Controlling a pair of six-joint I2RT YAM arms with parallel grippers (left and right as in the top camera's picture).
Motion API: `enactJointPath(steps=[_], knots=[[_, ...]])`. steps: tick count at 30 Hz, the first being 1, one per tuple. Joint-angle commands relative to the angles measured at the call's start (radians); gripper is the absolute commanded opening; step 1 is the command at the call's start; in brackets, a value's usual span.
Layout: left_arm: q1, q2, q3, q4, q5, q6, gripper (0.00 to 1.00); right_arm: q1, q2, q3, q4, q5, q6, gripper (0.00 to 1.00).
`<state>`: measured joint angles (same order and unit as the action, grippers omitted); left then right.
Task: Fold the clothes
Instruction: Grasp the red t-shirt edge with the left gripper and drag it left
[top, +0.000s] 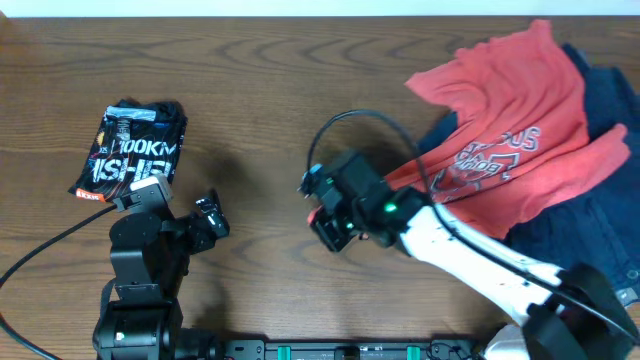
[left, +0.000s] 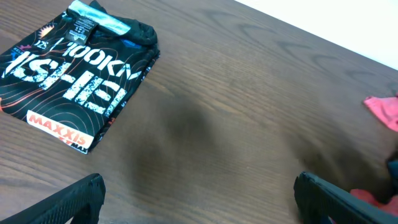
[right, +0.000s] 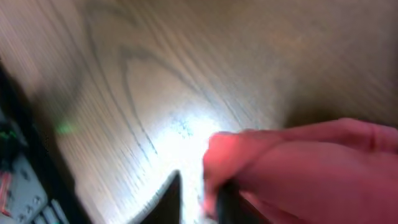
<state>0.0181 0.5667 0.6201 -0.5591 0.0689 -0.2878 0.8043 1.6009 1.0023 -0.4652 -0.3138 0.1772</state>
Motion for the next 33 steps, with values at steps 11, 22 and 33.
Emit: enactJointPath(steps=[11,22,33], knots=[[-0.001,0.051,0.004,0.003,0.23,-0.209,0.98,-0.364,-0.255,0.036,-0.161,0.195,0.092,0.72],[-0.166,0.395,-0.012,0.019,0.422,-0.307,0.98,-0.689,-0.345,0.036,-0.42,0.284,0.092,0.8],[-0.47,0.816,-0.012,0.32,0.422,-0.39,0.98,-0.819,-0.345,0.036,-0.502,0.288,0.091,0.99]])
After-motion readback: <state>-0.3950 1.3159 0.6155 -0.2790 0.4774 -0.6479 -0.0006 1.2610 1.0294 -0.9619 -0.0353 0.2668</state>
